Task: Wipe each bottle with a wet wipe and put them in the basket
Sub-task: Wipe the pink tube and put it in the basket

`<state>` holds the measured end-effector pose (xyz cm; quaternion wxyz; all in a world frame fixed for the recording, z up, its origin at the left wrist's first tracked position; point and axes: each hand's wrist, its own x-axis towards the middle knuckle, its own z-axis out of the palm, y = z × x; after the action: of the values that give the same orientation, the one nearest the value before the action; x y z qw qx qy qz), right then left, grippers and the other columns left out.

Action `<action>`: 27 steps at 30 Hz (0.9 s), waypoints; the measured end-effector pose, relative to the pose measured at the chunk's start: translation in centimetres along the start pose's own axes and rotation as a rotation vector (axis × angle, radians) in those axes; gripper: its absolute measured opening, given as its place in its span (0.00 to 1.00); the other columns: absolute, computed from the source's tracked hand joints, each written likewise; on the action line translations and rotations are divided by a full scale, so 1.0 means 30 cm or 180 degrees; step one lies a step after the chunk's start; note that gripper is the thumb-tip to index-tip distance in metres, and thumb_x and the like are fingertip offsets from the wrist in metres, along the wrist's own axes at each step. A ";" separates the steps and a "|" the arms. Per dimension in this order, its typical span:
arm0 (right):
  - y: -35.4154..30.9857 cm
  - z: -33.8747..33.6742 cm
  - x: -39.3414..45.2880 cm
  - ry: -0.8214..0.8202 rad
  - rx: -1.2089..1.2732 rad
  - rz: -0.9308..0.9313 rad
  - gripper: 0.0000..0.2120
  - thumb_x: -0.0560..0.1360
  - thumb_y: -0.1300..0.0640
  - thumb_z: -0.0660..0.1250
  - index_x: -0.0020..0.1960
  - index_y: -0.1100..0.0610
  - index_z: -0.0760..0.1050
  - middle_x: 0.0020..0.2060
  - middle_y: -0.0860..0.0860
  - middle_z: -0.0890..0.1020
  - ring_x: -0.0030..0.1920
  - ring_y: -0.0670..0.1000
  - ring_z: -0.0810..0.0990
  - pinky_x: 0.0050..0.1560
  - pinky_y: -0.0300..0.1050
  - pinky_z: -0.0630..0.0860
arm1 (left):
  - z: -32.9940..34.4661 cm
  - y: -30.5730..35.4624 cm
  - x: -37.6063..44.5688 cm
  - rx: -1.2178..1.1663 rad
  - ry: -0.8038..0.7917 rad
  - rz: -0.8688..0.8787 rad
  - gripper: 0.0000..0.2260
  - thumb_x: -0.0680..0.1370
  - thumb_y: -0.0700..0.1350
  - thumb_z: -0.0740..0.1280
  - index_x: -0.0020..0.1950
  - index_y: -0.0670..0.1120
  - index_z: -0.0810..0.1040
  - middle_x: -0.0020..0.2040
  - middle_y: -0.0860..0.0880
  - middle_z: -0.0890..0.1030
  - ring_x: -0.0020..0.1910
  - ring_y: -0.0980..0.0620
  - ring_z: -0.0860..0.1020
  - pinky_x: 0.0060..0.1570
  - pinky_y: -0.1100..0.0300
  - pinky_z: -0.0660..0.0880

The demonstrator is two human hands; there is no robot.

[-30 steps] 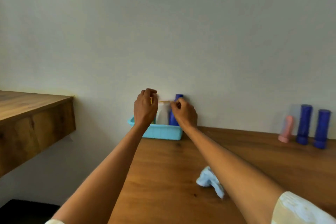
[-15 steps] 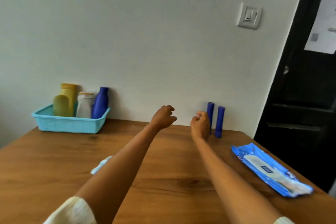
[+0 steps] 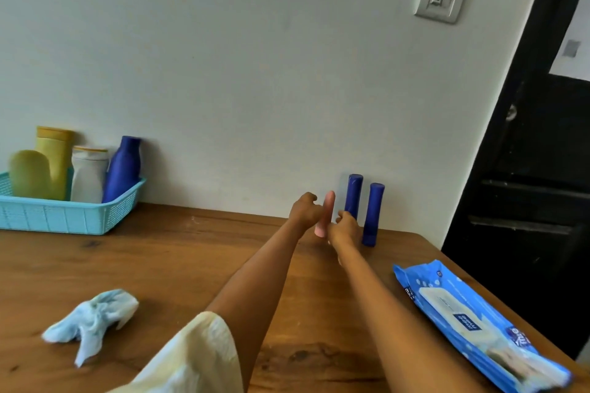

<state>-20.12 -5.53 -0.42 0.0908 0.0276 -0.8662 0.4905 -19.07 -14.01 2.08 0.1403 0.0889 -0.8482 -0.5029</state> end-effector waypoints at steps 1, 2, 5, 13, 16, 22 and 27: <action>0.004 0.005 0.001 -0.0019 0.0053 -0.0003 0.23 0.76 0.56 0.65 0.69 0.59 0.66 0.64 0.57 0.74 0.61 0.57 0.75 0.62 0.54 0.74 | 0.004 -0.007 0.006 -0.0021 -0.0020 -0.0004 0.23 0.79 0.43 0.64 0.72 0.40 0.64 0.71 0.41 0.67 0.69 0.42 0.68 0.67 0.50 0.69; 0.008 0.012 0.003 -0.0034 0.0115 -0.0020 0.22 0.76 0.57 0.65 0.68 0.59 0.67 0.62 0.57 0.75 0.59 0.57 0.76 0.61 0.53 0.74 | 0.008 -0.016 0.012 -0.0046 -0.0048 0.0000 0.23 0.78 0.42 0.65 0.71 0.40 0.64 0.71 0.41 0.68 0.68 0.42 0.69 0.66 0.50 0.69; 0.010 0.027 -0.001 -0.0021 0.0349 -0.0068 0.18 0.76 0.59 0.65 0.65 0.58 0.71 0.56 0.56 0.79 0.54 0.56 0.79 0.58 0.51 0.77 | 0.004 -0.041 0.014 -0.0148 -0.0130 0.0009 0.22 0.76 0.38 0.67 0.70 0.41 0.67 0.67 0.40 0.71 0.65 0.43 0.72 0.64 0.51 0.71; -0.086 0.031 -0.090 -0.0098 0.0827 -0.0254 0.11 0.78 0.59 0.61 0.59 0.56 0.75 0.46 0.50 0.80 0.46 0.50 0.79 0.47 0.42 0.77 | -0.144 -0.069 -0.080 -0.0312 0.0066 0.0322 0.24 0.74 0.43 0.71 0.69 0.41 0.70 0.57 0.43 0.79 0.57 0.46 0.77 0.57 0.55 0.74; -0.132 0.034 -0.150 -0.0195 0.0874 -0.0321 0.10 0.78 0.60 0.59 0.56 0.54 0.76 0.43 0.48 0.79 0.43 0.47 0.77 0.43 0.41 0.75 | -0.243 -0.069 -0.143 -0.0261 0.0077 0.0437 0.24 0.73 0.45 0.72 0.67 0.40 0.73 0.58 0.43 0.78 0.58 0.46 0.76 0.58 0.54 0.75; -0.252 0.057 -0.315 -0.0453 0.1231 -0.0417 0.11 0.76 0.64 0.58 0.49 0.52 0.77 0.43 0.48 0.79 0.43 0.46 0.75 0.43 0.40 0.74 | -0.455 -0.053 -0.296 0.0106 0.0045 0.0606 0.24 0.73 0.47 0.72 0.66 0.42 0.70 0.62 0.45 0.75 0.59 0.47 0.75 0.54 0.57 0.75; -0.366 0.091 -0.466 -0.0760 0.1478 -0.0556 0.15 0.75 0.65 0.56 0.51 0.51 0.77 0.45 0.47 0.80 0.46 0.46 0.77 0.44 0.42 0.77 | -0.621 -0.086 -0.434 0.0091 0.0282 0.0794 0.22 0.74 0.48 0.71 0.64 0.43 0.69 0.59 0.47 0.76 0.56 0.49 0.76 0.51 0.58 0.77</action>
<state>-5.23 -14.12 4.89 0.0212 0.1799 -0.7295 0.6596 -0.63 -26.87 6.37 0.2377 0.0068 -0.8528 -0.4650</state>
